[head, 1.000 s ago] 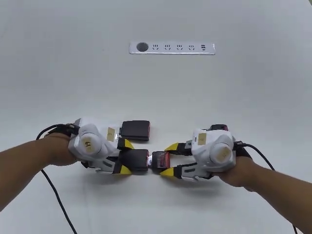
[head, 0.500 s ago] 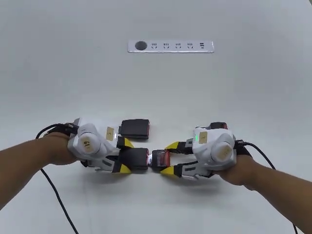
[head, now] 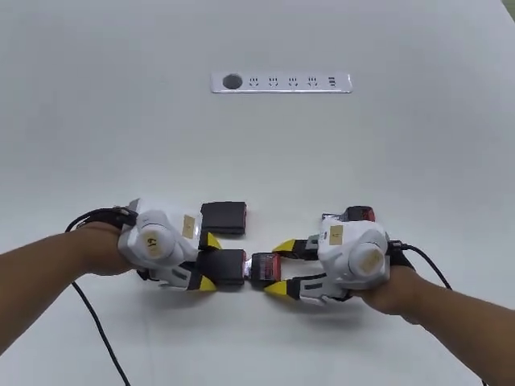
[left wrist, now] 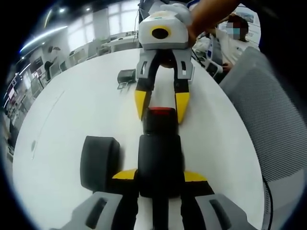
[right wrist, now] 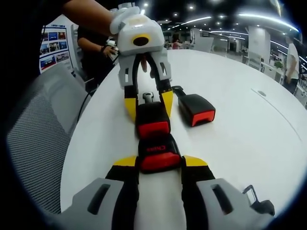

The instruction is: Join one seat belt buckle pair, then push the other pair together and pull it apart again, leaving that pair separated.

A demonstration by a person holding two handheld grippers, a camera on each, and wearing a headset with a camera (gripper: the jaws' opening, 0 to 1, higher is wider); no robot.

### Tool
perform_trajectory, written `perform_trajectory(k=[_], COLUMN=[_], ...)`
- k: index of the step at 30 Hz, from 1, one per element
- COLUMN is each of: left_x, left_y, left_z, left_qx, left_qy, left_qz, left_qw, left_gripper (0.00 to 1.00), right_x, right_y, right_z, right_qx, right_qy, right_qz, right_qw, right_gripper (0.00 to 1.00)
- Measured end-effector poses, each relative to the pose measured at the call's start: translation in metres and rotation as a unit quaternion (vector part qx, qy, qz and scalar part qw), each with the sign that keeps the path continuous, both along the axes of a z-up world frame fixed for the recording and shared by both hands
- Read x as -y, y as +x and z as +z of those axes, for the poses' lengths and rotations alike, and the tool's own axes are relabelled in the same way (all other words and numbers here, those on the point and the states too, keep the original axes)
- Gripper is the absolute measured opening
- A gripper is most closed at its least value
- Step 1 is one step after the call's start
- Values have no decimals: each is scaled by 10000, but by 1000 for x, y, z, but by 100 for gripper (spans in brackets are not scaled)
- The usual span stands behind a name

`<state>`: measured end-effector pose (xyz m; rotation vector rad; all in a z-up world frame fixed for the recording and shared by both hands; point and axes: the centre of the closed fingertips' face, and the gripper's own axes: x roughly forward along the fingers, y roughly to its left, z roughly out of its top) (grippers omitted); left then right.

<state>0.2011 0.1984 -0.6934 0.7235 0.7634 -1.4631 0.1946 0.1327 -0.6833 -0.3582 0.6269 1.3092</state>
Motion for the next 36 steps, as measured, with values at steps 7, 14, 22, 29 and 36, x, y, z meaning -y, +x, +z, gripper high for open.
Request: perform_trajectory(k=[7, 14, 22, 29, 36], left_x=[3, 5, -16, -24, -24], left_y=[-1, 15, 43, 67, 93], left_z=[2, 38, 58, 66, 65], left_qx=[300, 836, 1357, 1405, 1361], left_qy=[140, -391, -342, -246, -241], left_qz=[45, 495, 662, 626, 562], left_qw=[9994, 9945, 9879, 9878, 9888], left_gripper=[35, 55, 75, 75, 75], right_x=[-2, 10, 49, 89, 110], right_y=[5, 1, 23, 54, 81], right_z=[9, 24, 37, 50, 55], right_qx=[-191, -411, -28, 256, 376], right_qy=[51, 270, 218, 62, -77], right_qz=[-456, -650, -920, -1138, -1052], right_qw=[9988, 9967, 9955, 9932, 9937], right_gripper=[43, 70, 90, 88, 94])
